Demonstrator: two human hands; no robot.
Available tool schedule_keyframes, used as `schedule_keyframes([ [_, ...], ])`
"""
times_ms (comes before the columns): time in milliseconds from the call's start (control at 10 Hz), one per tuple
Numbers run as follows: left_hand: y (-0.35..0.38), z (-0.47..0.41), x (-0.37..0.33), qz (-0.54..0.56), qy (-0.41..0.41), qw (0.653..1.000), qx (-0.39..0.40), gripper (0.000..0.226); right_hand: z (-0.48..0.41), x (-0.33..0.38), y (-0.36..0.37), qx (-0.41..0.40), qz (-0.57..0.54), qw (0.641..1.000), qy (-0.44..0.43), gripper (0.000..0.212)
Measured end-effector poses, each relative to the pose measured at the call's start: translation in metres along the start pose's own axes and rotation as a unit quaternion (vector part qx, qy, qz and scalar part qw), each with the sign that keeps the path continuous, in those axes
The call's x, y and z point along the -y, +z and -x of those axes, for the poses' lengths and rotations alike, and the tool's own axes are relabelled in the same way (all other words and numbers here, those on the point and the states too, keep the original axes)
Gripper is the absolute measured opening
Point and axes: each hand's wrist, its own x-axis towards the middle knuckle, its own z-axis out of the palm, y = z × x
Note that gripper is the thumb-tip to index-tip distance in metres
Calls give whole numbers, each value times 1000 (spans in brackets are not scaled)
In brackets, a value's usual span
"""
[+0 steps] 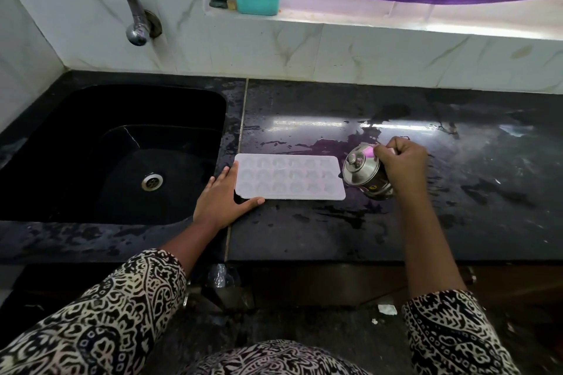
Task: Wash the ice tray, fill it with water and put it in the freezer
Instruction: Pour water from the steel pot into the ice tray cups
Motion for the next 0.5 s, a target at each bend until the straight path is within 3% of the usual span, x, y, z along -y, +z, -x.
schedule_keyframes([
  [500, 1, -1, 1, 4, 3, 1000, -4, 120, 0, 13, -3, 9, 61, 997, -40, 38],
])
